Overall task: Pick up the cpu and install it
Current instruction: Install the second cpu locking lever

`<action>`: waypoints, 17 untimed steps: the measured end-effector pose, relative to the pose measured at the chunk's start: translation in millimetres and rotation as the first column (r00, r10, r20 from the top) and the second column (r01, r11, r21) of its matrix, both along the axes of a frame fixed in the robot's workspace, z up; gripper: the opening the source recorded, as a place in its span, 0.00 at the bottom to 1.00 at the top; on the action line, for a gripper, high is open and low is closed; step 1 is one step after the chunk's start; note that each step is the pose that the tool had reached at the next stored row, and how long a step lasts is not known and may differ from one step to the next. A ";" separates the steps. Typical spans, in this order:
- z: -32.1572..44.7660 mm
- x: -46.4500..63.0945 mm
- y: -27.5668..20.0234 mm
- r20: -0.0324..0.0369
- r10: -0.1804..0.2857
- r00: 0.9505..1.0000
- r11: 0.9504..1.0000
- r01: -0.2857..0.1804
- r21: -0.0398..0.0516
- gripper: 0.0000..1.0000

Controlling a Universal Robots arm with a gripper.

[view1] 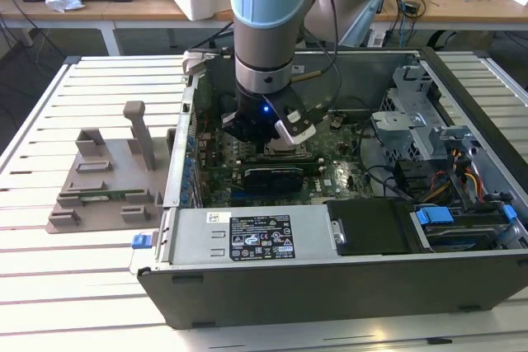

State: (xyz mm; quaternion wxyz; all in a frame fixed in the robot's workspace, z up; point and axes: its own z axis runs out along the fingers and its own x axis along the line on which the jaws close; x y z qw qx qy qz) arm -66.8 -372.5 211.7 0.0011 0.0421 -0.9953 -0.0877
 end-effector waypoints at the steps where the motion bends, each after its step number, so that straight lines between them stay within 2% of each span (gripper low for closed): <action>1: 0.0 1.6 0.6 -0.001 0.000 1.000 1.000 0.000 -0.013 0.11; 4: 0.0 8.3 4.0 -0.006 0.000 1.000 0.999 0.000 -0.046 0.11; 6: 0.0 14.6 8.4 -0.012 0.000 1.000 0.998 0.000 -0.057 0.11; 8: -0.3 25.3 15.8 -0.024 -0.001 1.000 0.998 -0.001 -0.070 0.11; 10: -0.4 31.2 19.8 -0.031 -0.001 1.000 0.997 -0.002 -0.076 0.11; 13: -0.8 48.8 30.6 -0.052 -0.001 0.999 0.996 -0.003 -0.090 0.11; 14: -0.9 54.0 33.5 -0.055 -0.001 0.998 0.996 -0.004 -0.092 0.11; 15: 0.2 54.9 36.5 -0.056 -0.002 0.998 0.995 -0.004 -0.098 0.11; 16: 6.2 54.9 37.6 -0.056 -0.002 0.998 0.995 -0.004 -0.103 0.11; 17: 18.3 55.0 38.2 -0.056 -0.002 0.998 0.994 -0.004 -0.105 0.11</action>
